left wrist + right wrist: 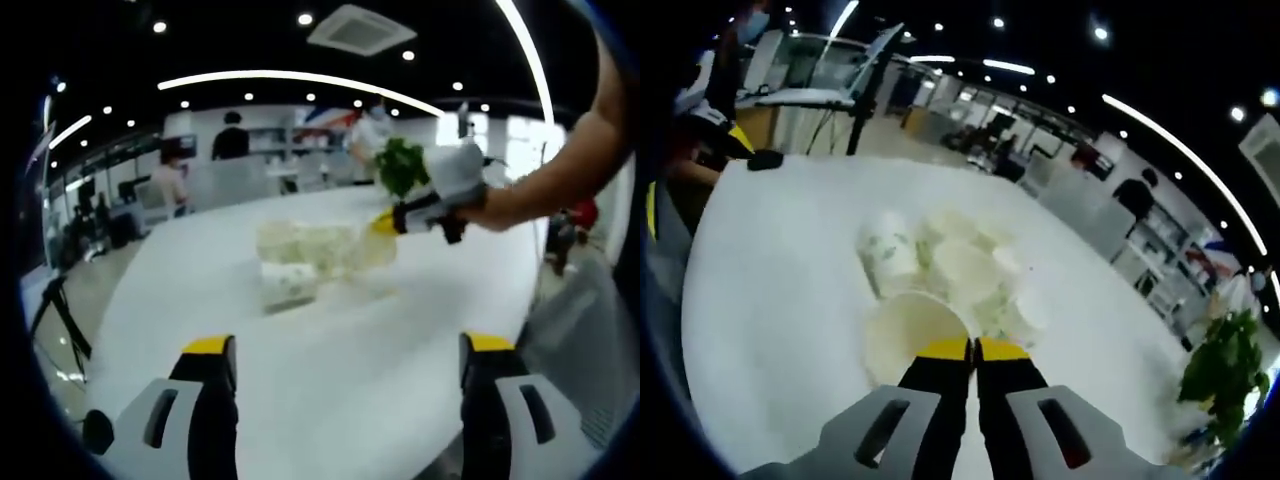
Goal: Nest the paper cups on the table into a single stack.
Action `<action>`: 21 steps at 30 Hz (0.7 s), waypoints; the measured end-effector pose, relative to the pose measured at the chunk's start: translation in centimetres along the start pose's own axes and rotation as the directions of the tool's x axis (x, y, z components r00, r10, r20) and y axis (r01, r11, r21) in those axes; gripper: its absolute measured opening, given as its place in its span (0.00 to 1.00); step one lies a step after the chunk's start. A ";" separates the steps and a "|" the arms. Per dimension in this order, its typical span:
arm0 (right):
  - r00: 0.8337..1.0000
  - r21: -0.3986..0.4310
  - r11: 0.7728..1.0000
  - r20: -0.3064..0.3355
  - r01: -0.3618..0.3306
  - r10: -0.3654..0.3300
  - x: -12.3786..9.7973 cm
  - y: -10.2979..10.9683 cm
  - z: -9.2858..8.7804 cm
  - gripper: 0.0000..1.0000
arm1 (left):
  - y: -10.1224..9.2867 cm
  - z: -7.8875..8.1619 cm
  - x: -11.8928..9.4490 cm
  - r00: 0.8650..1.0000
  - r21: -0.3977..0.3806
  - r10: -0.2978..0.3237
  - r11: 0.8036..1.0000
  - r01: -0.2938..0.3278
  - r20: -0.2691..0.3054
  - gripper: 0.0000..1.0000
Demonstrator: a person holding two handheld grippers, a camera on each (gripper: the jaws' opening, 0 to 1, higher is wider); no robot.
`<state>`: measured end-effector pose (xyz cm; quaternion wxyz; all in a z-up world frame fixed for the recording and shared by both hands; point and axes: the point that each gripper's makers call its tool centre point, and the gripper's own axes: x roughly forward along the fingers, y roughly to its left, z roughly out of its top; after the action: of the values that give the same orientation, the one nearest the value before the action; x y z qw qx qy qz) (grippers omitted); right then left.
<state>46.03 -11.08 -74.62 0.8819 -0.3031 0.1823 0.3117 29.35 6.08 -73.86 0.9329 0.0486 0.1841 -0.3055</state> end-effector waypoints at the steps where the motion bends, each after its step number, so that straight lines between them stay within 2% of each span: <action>1: 1.000 -0.005 1.000 -0.004 -0.009 0.009 0.0 -0.4 0.5 0.00 | 0.0 0.0 0.0 1.000 0.002 0.000 1.000 0.000 0.002 0.90; 3: 0.999 0.000 1.000 -0.027 -0.028 0.028 0.0 -0.8 0.8 0.00 | -0.1 0.1 -0.1 1.000 0.003 -0.001 1.000 0.001 0.004 0.90; 5: 0.995 0.014 0.997 -0.063 -0.078 0.079 0.0 -1.0 1.1 0.00 | -0.1 0.1 -0.1 1.000 0.005 -0.001 1.000 0.001 0.006 0.90; 6: 0.987 0.010 0.996 -0.133 -0.089 0.090 -0.2 -1.3 0.6 0.00 | -0.1 0.2 -0.1 1.000 0.006 0.000 1.000 0.000 0.008 0.90; 7: 0.988 0.001 0.997 -0.134 -0.072 0.072 -0.3 -2.0 1.0 0.00 | -0.1 0.2 -0.1 1.000 0.007 0.000 1.000 0.000 0.009 0.90; 8: 0.990 0.015 0.996 -0.113 -0.088 0.089 -0.3 -2.1 1.8 0.00 | -0.2 0.2 -0.1 1.000 0.007 0.000 1.000 0.000 0.010 0.90; 9: 0.981 0.056 0.991 -0.142 -0.122 0.129 -0.6 -2.0 1.9 0.00 | -0.2 0.2 -0.1 1.000 0.008 0.000 1.000 0.000 0.010 0.90; 11: 0.977 0.056 0.989 -0.159 -0.136 0.144 -0.7 -2.9 2.5 0.00 | -0.2 0.2 -0.2 1.000 0.009 0.000 1.000 0.000 0.013 0.90; 13: 0.961 0.078 0.980 -0.197 -0.184 0.196 -1.1 -2.9 2.8 0.00 | -0.2 0.3 -0.2 1.000 0.010 0.000 1.000 0.000 0.015 0.90; 15: 0.951 0.082 0.973 -0.204 -0.218 0.230 -1.4 -3.0 3.2 0.00 | -0.2 0.3 -0.2 1.000 0.009 -0.001 1.000 0.001 0.017 0.90; 19: 0.906 0.015 0.947 -0.287 -0.319 0.310 -2.3 -2.9 3.4 0.00 | -0.3 0.3 -0.2 1.000 0.013 -0.003 1.000 0.002 0.018 0.90; 21: 0.868 0.007 0.922 -0.336 -0.386 0.366 -3.0 -2.5 3.3 0.00 | -0.3 0.4 -0.2 1.000 0.014 -0.005 1.000 0.004 0.019 0.89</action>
<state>45.85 -11.77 -69.53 0.7513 -0.3362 0.3740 0.4273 29.09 5.87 -73.42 0.9336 0.0519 0.1731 -0.3093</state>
